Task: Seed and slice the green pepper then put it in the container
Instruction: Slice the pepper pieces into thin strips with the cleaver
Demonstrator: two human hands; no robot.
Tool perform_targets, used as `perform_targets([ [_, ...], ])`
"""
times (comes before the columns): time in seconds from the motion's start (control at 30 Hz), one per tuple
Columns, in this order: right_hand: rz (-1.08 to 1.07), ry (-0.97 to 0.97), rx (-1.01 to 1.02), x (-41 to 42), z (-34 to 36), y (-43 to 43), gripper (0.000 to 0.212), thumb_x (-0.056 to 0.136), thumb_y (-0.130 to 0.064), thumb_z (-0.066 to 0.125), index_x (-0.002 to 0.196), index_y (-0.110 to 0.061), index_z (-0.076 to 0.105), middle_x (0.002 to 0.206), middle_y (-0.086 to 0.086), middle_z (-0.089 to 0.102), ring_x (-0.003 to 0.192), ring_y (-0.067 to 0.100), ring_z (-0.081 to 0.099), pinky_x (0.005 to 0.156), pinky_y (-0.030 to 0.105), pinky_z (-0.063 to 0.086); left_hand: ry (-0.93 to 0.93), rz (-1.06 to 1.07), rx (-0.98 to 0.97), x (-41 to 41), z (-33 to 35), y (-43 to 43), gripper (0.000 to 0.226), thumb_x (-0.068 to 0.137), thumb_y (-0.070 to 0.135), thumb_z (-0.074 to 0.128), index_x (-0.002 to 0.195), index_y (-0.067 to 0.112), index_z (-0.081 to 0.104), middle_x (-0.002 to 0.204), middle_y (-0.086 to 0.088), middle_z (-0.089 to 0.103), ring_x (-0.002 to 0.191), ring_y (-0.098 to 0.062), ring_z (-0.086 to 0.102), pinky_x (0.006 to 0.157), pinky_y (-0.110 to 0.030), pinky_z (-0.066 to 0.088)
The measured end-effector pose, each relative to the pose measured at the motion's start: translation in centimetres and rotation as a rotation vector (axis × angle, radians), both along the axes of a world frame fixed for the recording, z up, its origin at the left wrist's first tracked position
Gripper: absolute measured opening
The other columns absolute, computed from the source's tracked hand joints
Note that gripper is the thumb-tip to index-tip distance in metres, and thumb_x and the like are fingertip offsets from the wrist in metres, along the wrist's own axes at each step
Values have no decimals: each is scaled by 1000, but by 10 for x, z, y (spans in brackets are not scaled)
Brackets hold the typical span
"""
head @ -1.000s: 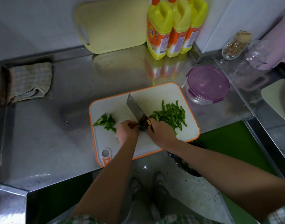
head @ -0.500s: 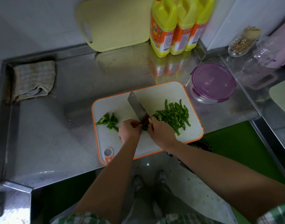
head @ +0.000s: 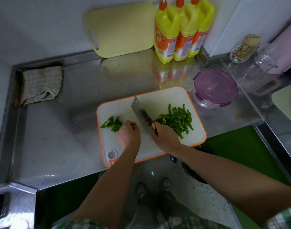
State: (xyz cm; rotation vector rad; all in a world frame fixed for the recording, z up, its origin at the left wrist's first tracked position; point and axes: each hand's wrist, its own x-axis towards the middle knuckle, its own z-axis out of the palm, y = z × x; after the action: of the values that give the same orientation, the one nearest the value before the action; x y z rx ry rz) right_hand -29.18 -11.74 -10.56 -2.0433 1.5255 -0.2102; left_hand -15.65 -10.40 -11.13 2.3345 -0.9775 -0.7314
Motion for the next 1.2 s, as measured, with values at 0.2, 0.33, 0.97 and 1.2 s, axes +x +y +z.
perform_targets([
  [0.2, -86, 71, -7, -15, -6, -7, 22, 101, -28, 39, 98, -9, 49, 59, -4, 39, 47, 10, 37, 41, 26, 23, -69, -1, 31, 15, 7, 21, 14, 94, 21, 55, 99, 15, 67, 98, -7, 70, 90, -26, 63, 72, -30, 47],
  [0.33, 28, -17, 7, -10, -1, -2, 20, 99, -26, 42, 85, -13, 44, 58, -4, 41, 47, 10, 39, 43, 27, 27, -77, -9, 59, 16, 4, 30, 14, 93, 22, 56, 100, 17, 67, 100, -6, 69, 90, -26, 63, 69, -29, 43],
  [0.97, -39, 89, 17, -29, 1, 2, 18, 99, -23, 42, 85, -12, 43, 61, -3, 41, 55, 18, 44, 47, 29, 29, 39, 46, 147, 7, -2, 32, 33, 88, -1, 52, 119, 8, 49, 120, -15, 54, 105, -32, 56, 83, -37, 42],
  [1.2, -15, -59, 18, -21, 2, 2, 18, 98, -21, 45, 83, -11, 46, 60, -3, 45, 50, 11, 43, 48, 25, 30, 134, 38, 63, 13, -3, 37, 26, 84, 6, 63, 109, 14, 58, 109, -8, 62, 96, -23, 58, 75, -32, 44],
])
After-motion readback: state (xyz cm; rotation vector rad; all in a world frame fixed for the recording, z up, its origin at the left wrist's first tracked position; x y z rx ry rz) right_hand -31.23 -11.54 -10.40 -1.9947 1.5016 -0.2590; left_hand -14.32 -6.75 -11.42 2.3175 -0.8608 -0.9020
